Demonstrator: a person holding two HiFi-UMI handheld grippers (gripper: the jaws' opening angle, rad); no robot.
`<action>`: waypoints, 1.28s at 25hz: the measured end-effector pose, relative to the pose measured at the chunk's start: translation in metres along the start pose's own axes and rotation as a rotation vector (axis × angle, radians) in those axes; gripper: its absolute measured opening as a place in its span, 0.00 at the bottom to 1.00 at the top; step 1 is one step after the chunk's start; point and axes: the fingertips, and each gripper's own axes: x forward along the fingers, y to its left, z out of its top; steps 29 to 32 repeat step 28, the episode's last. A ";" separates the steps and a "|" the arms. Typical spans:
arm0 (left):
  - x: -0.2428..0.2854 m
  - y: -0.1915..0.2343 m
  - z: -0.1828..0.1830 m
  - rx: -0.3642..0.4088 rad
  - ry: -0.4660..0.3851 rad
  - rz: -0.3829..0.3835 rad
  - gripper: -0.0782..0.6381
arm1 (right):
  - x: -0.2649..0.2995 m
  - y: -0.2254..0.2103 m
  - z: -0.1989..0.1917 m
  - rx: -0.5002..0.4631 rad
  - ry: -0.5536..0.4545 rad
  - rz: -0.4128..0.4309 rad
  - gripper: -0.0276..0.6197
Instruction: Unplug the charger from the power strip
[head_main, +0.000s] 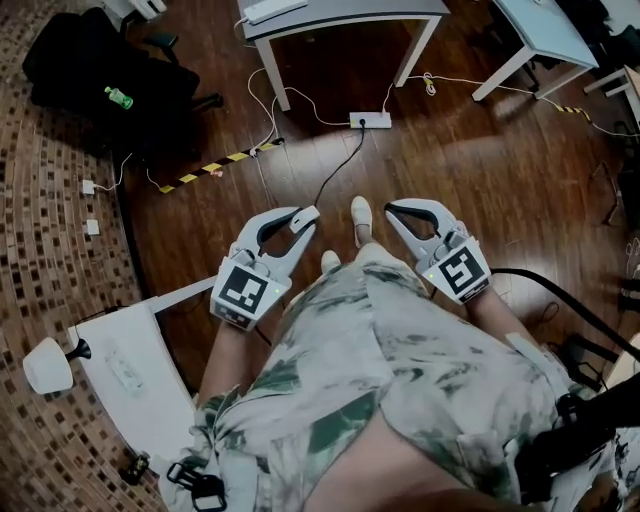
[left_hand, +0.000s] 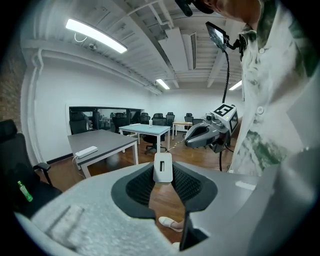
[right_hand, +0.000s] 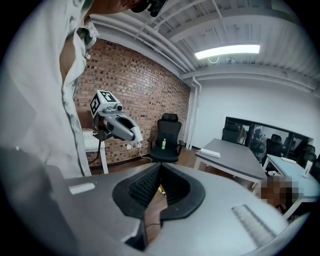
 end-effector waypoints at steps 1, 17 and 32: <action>-0.003 0.000 0.002 0.002 -0.009 -0.002 0.26 | -0.002 0.004 0.003 -0.003 -0.007 -0.007 0.05; -0.019 -0.029 -0.005 0.054 -0.021 -0.054 0.26 | -0.025 0.049 0.005 -0.006 -0.005 -0.049 0.05; -0.019 -0.030 -0.009 0.056 -0.018 -0.058 0.26 | -0.026 0.054 -0.001 -0.018 -0.007 -0.068 0.05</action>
